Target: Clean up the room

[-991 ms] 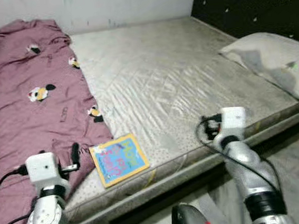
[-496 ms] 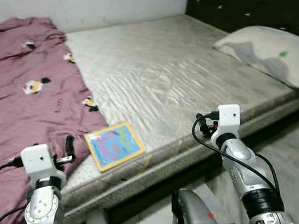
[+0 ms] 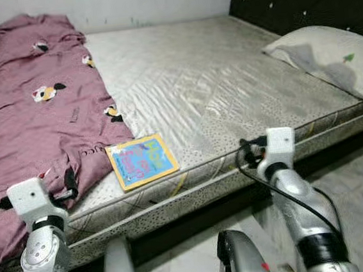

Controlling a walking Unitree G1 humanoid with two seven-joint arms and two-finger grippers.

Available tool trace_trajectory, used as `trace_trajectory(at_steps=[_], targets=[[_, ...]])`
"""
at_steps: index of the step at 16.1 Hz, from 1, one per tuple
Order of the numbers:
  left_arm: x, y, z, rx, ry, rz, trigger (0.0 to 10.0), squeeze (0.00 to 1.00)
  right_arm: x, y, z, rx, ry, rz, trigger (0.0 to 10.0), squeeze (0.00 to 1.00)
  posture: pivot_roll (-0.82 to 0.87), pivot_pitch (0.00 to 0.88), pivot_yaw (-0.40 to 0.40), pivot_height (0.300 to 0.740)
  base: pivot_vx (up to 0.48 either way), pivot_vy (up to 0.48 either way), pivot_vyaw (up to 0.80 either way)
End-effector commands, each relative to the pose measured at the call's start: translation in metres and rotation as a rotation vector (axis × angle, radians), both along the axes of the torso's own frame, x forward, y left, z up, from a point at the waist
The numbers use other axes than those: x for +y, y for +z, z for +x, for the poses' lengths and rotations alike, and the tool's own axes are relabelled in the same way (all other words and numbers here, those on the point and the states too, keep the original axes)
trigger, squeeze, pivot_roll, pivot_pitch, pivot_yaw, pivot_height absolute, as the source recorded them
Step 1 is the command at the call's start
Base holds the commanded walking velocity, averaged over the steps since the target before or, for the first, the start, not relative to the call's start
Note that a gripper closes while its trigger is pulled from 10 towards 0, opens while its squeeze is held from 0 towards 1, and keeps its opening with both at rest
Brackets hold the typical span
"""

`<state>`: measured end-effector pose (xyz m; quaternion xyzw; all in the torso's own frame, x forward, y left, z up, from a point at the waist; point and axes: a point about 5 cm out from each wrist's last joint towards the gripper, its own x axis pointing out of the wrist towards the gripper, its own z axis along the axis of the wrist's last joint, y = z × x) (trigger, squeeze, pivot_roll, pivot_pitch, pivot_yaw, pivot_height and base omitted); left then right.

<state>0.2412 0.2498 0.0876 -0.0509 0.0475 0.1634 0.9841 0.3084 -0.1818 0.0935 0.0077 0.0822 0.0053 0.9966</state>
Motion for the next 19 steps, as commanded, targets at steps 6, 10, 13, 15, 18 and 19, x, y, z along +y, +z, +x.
trace_trajectory(at_steps=[6,10,13,15,18,19], targets=[[-0.002,-0.003,0.012,0.026,-0.004,-0.075,10.0,0.00,-0.024,0.005,-0.026,0.040,-0.030,-0.034,10.0,0.00,-0.10,0.059,-0.091,0.515,0.000,0.000,0.00],[-0.003,-0.006,0.024,0.046,-0.021,-0.104,10.0,0.00,-0.027,0.011,-0.038,0.038,-0.022,-0.056,10.0,0.00,-0.13,0.085,-0.101,0.515,0.000,0.000,0.00],[-0.006,-0.014,0.035,0.085,-0.040,-0.146,10.0,0.00,-0.028,0.016,-0.046,0.039,-0.007,-0.069,10.0,0.00,-0.16,0.102,-0.108,0.490,0.000,0.000,0.00],[-0.007,-0.017,0.038,0.095,-0.042,-0.153,10.0,0.00,-0.030,0.020,-0.049,0.035,0.001,-0.073,10.0,0.00,-0.17,0.111,-0.114,0.480,0.000,0.000,0.00],[-0.011,-0.020,0.042,0.102,-0.049,-0.170,10.0,0.00,-0.029,0.022,-0.055,0.049,0.022,-0.105,10.0,0.00,-0.19,0.128,-0.123,0.480,0.000,0.000,0.00],[-0.013,-0.021,0.045,0.102,-0.056,-0.175,10.0,0.00,-0.029,0.022,-0.056,0.053,0.026,-0.107,10.0,0.00,-0.19,0.131,-0.126,0.480,0.000,0.000,0.00]])
